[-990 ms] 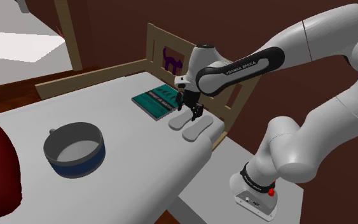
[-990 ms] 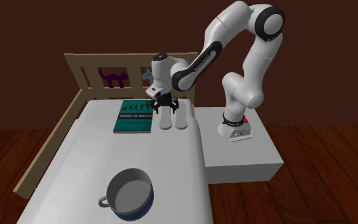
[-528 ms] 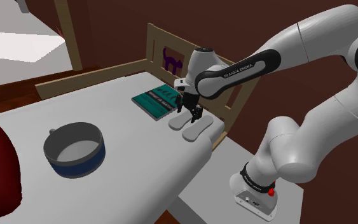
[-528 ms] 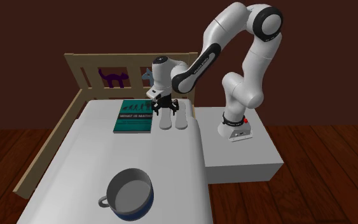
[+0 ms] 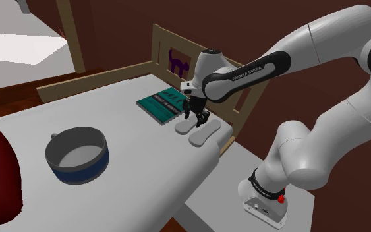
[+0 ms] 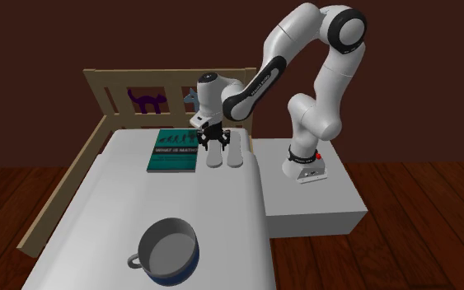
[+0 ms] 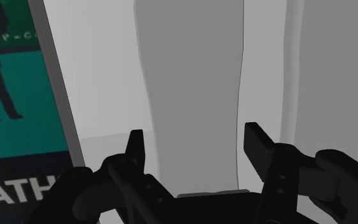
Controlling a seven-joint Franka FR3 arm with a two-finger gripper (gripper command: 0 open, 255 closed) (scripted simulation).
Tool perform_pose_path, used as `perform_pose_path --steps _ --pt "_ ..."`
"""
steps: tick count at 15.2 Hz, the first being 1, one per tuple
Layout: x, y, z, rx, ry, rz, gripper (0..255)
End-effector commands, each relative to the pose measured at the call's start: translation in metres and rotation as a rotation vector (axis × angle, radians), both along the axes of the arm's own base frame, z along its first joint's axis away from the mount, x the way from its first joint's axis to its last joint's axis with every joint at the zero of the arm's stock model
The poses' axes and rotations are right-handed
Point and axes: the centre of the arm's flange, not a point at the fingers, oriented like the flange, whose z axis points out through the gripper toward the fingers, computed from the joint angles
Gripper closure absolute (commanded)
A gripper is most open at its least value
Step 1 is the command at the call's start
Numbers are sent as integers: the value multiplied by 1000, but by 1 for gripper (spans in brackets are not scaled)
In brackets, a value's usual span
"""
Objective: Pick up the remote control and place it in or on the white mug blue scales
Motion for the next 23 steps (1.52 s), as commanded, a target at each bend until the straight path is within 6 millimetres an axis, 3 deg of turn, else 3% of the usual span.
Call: perform_pose_path --steps 1,4,23 --pt "0 0 0 0 0 0 255" --pt "0 0 0 0 0 0 255" --pt "0 0 100 0 0 0 255"
